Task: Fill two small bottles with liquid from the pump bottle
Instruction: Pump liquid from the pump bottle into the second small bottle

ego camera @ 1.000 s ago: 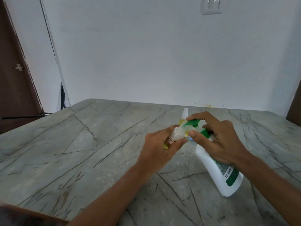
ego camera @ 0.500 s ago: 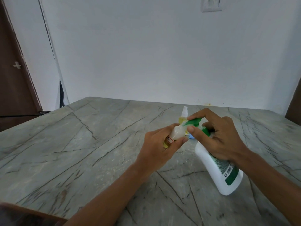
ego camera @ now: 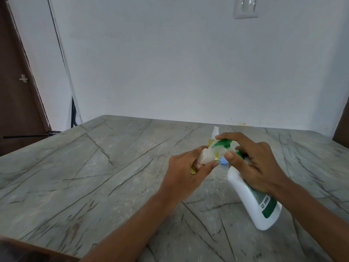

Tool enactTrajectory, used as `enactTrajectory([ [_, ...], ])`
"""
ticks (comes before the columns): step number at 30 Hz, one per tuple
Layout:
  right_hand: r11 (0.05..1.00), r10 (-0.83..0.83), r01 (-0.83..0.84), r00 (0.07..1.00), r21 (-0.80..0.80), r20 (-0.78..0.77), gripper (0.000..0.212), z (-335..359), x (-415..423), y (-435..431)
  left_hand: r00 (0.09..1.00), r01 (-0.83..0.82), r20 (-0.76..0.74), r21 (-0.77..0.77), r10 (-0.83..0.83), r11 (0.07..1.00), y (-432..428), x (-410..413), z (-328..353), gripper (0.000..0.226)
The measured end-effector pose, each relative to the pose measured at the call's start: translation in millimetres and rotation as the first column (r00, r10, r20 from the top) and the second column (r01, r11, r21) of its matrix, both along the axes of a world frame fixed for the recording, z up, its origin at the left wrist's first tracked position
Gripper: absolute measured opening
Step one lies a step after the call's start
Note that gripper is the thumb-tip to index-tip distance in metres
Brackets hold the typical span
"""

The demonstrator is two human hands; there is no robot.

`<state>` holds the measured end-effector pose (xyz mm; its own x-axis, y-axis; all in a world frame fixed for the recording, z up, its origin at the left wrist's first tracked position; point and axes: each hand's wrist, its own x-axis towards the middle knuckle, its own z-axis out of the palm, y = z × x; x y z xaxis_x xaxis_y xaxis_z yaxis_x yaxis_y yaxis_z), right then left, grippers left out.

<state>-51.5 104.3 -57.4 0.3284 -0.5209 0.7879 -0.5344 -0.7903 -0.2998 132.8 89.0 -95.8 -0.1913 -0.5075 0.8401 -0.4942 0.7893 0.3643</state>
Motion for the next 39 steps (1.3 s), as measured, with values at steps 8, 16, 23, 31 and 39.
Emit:
enactTrajectory([
  [8, 0.998, -0.049, 0.050, 0.998, -0.031, 0.039, 0.037, -1.6, 0.2, -4.9, 1.000, 0.005, 0.001, 0.011, -0.005, 1.000, 0.9, -0.6, -0.1, 0.039],
  [16, 0.995, -0.081, 0.083, 0.996, -0.047, 0.045, 0.038, -2.3, -1.4, -6.6, 0.999, 0.003, 0.037, -0.026, -0.002, 1.000, 0.4, -0.7, -2.1, 0.040],
  [23, 1.000, -0.025, 0.025, 1.000, -0.007, 0.007, 0.042, -5.0, -0.9, -4.2, 1.000, -0.002, -0.004, -0.011, 0.002, 1.000, 1.0, -0.5, 1.5, 0.040],
  [31, 0.998, -0.057, 0.058, 0.997, -0.021, 0.049, 0.036, -4.0, -1.1, -6.3, 1.000, 0.009, -0.019, -0.007, -0.009, 1.000, 2.0, -1.1, 1.9, 0.038],
  [39, 0.997, -0.076, 0.077, 0.994, -0.020, 0.081, 0.033, -3.4, -0.8, -6.6, 0.999, 0.006, 0.038, -0.011, -0.005, 1.000, -0.3, -1.7, -3.1, 0.040],
])
